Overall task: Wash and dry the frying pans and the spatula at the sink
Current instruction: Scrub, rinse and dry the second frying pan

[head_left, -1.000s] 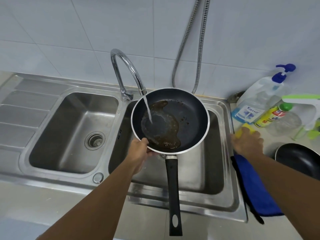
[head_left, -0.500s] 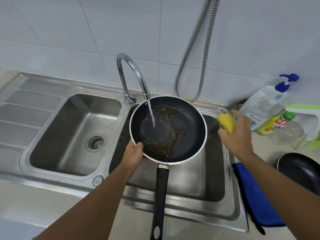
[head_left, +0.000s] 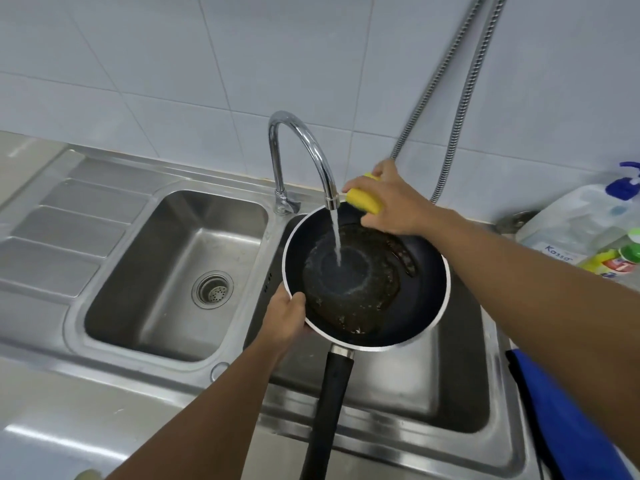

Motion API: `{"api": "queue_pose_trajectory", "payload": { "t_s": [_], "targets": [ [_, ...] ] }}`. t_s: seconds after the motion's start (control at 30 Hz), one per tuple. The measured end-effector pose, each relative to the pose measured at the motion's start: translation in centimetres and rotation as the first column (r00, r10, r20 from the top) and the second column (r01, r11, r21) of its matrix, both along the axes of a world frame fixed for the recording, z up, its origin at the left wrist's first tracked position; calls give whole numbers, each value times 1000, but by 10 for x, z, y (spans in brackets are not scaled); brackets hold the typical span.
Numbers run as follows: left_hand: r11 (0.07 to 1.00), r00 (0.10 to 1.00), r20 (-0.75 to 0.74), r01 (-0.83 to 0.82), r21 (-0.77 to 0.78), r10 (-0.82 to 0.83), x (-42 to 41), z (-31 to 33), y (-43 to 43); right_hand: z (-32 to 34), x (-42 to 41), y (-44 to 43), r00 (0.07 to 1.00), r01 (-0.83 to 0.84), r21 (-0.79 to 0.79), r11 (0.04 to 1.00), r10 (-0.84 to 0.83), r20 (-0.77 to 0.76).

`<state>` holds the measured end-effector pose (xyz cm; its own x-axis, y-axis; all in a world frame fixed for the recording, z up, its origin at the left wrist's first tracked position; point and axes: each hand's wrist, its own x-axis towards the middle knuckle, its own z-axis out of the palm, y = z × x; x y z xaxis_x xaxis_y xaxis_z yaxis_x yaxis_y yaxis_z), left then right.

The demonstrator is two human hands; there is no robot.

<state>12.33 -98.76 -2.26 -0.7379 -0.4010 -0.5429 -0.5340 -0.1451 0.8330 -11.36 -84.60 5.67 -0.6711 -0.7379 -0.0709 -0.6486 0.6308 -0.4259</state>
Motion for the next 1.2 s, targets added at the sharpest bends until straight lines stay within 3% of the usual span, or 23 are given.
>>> {"api": "queue_pose_trajectory", "payload": {
  "t_s": [0.13, 0.23, 0.33, 0.4, 0.5, 0.7, 0.77, 0.9, 1.03, 1.13, 1.2],
  "targets": [
    [999, 999, 12, 30, -20, -29, -3, -8, -9, -18, -21, -51, 939, -174, 267, 948, 242, -246],
    [998, 998, 29, 50, -31, -49, -5, -16, -15, -39, -36, -82, 935, -151, 316, 937, 239, -262],
    [998, 998, 33, 59, -27, -59, -8, -22, -18, -42, -43, -102, 856, -267, 387, 883, 401, -325],
    [998, 997, 34, 65, -23, -65, -9, -26, -20, -40, -46, -107, 791, -372, 437, 819, 526, -313],
    [996, 996, 38, 82, -33, -81, -9, -31, -24, -42, -49, -113, 830, -395, 447, 802, 520, -200],
    [995, 995, 38, 93, -42, -91, -12, -35, -29, -29, -46, -110, 755, -418, 525, 741, 605, -252],
    [995, 995, 40, 92, -43, -91, -14, -36, -29, -33, -46, -110, 756, -399, 519, 756, 592, -280],
    [996, 997, 39, 75, -45, -74, -17, -35, -28, -49, -51, -106, 912, -195, 473, 859, 337, -235],
    [996, 998, 25, 66, -58, -65, -18, -31, -31, -35, -40, -95, 904, -94, 464, 881, 271, -331],
    [996, 998, 13, 55, -74, -54, -15, -29, -34, -23, -20, -86, 946, -85, 261, 962, 161, -283],
    [996, 999, 10, 38, -77, -38, -13, -27, -35, -21, -1, -60, 966, 6, 88, 996, 17, -258]
  ]
}}
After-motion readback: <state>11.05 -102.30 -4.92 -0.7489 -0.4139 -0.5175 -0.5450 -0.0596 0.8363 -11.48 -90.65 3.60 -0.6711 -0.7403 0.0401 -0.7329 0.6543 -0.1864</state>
